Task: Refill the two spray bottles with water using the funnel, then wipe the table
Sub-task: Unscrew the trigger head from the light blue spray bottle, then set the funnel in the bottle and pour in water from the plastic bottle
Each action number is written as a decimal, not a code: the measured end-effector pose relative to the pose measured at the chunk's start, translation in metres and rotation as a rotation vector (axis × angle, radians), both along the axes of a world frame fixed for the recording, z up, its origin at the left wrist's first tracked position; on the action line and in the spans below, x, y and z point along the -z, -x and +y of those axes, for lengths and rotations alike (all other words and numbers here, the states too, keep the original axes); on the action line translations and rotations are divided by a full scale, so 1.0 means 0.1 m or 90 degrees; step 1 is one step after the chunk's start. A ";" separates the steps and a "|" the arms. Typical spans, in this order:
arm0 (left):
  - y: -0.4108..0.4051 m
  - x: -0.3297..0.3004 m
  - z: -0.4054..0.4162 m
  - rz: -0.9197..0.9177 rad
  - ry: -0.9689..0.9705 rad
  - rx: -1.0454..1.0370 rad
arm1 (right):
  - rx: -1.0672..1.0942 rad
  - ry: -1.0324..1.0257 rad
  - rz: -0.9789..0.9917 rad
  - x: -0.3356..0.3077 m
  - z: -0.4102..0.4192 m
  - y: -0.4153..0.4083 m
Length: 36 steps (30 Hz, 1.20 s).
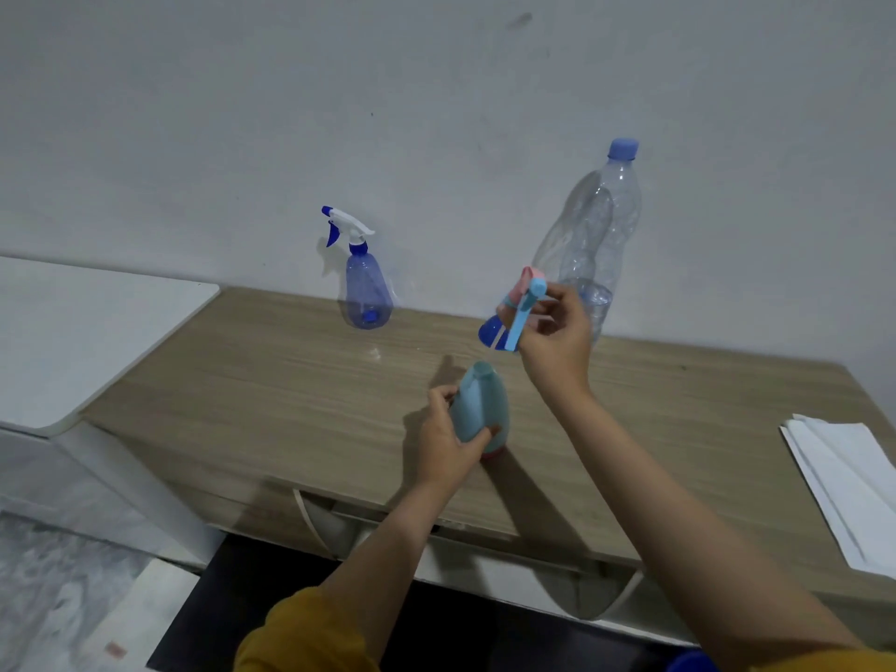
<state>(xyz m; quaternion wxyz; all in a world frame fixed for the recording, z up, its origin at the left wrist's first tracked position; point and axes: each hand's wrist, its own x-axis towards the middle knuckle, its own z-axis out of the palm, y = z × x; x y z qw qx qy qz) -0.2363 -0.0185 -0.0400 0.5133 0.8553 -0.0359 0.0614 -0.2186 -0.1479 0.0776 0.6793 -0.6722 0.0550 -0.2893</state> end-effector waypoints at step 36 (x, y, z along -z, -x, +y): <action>-0.07 0.16 0.00 -0.032 -0.005 -0.005 | -0.045 0.645 0.517 1.11 -0.91 -0.02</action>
